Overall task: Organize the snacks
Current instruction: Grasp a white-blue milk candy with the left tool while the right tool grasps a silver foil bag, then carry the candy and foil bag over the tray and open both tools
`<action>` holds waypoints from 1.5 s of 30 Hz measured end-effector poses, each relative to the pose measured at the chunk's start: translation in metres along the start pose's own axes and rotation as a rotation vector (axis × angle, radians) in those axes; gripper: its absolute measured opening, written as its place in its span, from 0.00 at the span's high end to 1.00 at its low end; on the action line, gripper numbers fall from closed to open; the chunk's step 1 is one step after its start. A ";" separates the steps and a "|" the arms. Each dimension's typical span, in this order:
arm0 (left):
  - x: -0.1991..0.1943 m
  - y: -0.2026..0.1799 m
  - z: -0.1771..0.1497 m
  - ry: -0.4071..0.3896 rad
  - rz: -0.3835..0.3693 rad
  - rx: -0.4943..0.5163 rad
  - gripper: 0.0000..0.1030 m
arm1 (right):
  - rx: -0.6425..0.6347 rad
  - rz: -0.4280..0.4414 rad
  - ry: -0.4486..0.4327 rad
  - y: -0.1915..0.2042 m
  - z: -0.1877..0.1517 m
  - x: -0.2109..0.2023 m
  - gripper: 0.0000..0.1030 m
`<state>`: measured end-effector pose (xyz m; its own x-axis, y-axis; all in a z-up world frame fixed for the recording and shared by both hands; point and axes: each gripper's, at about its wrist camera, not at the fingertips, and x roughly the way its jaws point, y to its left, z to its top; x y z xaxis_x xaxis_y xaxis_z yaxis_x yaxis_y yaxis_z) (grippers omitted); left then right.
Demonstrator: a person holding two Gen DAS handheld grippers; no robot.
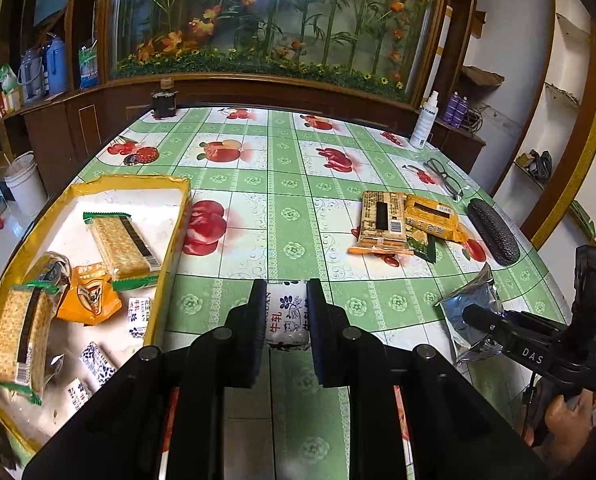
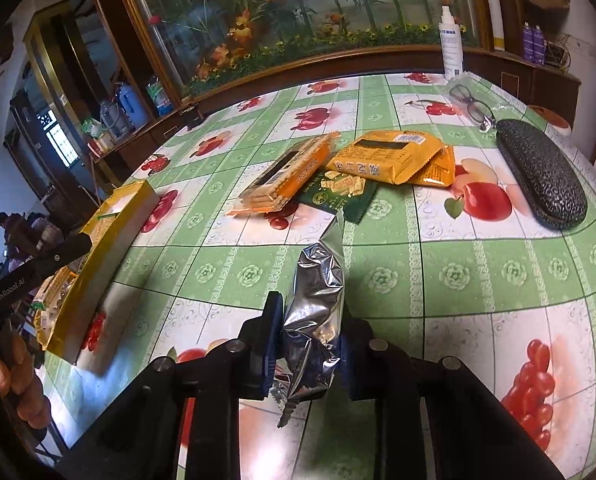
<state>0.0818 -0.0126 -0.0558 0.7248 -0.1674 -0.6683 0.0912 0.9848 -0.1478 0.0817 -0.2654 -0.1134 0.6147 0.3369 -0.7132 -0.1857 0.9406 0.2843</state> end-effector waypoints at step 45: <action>-0.075 0.136 -0.037 -0.081 0.320 -0.190 0.84 | -0.230 0.407 -0.018 0.194 0.034 0.008 0.78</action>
<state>0.0139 0.1324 -0.0528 0.7484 0.1585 -0.6440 -0.2713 0.9592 -0.0792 0.0768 -0.0820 -0.0419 0.4694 0.6817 -0.5611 -0.5786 0.7176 0.3878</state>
